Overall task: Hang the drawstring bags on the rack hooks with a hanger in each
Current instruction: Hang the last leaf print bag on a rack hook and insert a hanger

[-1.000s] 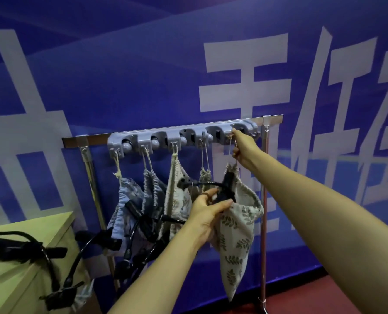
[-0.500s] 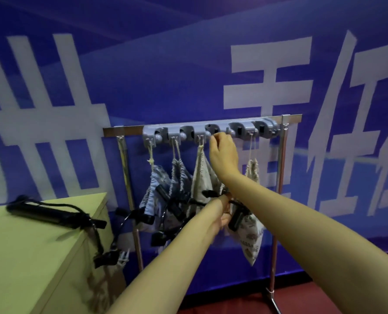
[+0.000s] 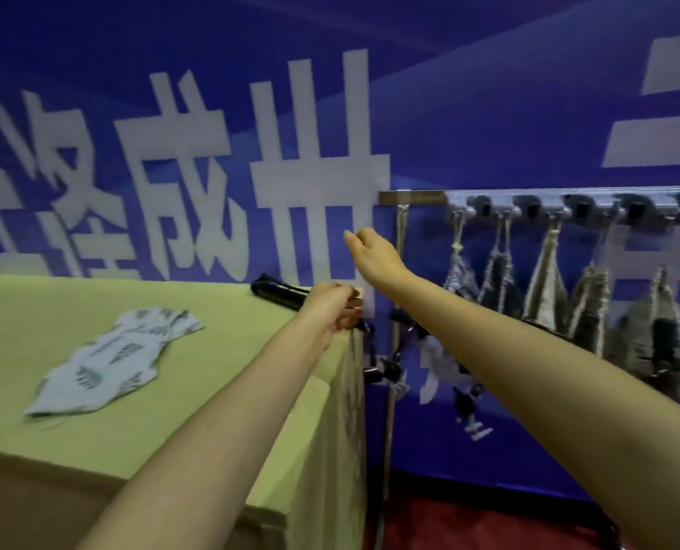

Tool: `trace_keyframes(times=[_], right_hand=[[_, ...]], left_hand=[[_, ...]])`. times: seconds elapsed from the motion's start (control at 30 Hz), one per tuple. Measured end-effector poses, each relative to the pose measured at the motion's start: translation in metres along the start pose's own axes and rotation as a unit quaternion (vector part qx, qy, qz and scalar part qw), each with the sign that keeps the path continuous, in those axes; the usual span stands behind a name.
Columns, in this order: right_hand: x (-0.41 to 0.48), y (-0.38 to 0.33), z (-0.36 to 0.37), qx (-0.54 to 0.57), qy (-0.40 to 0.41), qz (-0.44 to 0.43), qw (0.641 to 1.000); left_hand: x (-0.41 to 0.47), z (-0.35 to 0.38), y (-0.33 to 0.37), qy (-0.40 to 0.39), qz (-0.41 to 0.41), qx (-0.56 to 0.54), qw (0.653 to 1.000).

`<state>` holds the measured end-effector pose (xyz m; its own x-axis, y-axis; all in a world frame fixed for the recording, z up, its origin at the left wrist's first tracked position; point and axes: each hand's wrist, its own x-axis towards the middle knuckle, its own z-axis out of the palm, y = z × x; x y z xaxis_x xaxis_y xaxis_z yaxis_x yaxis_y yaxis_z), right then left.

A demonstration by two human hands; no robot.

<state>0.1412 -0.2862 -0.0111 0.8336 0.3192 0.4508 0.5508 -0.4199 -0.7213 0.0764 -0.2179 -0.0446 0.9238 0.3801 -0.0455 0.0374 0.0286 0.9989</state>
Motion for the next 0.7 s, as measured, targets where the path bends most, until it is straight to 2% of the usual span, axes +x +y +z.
trace_keyframes(times=[0.1, 0.17, 0.23, 0.3, 0.4, 0.47, 0.6, 0.67, 0.7], right_hand=[[-0.011, -0.028, 0.053, -0.005, -0.082, -0.002, 0.997], [-0.021, -0.047, 0.089, -0.01, -0.129, -0.008, 0.992], [-0.029, -0.053, 0.114, -0.009, -0.16, -0.005, 0.987], [-0.035, -0.057, 0.143, 0.002, -0.176, 0.003, 0.984], [-0.043, -0.056, 0.169, 0.005, -0.19, 0.024, 0.981], [-0.048, -0.056, 0.184, -0.005, -0.199, 0.042, 0.979], [-0.048, -0.056, 0.203, -0.009, -0.216, 0.07, 0.974], [-0.046, -0.057, 0.209, -0.011, -0.218, 0.078, 0.973], [-0.046, -0.058, 0.211, -0.01, -0.219, 0.083, 0.972]], left_hand=[[0.001, -0.072, -0.006, 0.064, 0.023, 0.061, 0.996], [0.001, -0.125, -0.014, 0.114, 0.065, 0.171, 0.977], [0.001, -0.166, -0.024, 0.165, 0.072, 0.329, 0.927], [0.004, -0.206, -0.036, 0.217, 0.055, 0.422, 0.878], [0.004, -0.242, -0.054, 0.271, 0.033, 0.488, 0.829], [0.006, -0.262, -0.068, 0.28, 0.003, 0.527, 0.802], [0.01, -0.288, -0.087, 0.265, -0.053, 0.558, 0.784], [0.013, -0.294, -0.089, 0.273, -0.028, 0.577, 0.769], [0.015, -0.298, -0.089, 0.291, -0.008, 0.563, 0.773]])
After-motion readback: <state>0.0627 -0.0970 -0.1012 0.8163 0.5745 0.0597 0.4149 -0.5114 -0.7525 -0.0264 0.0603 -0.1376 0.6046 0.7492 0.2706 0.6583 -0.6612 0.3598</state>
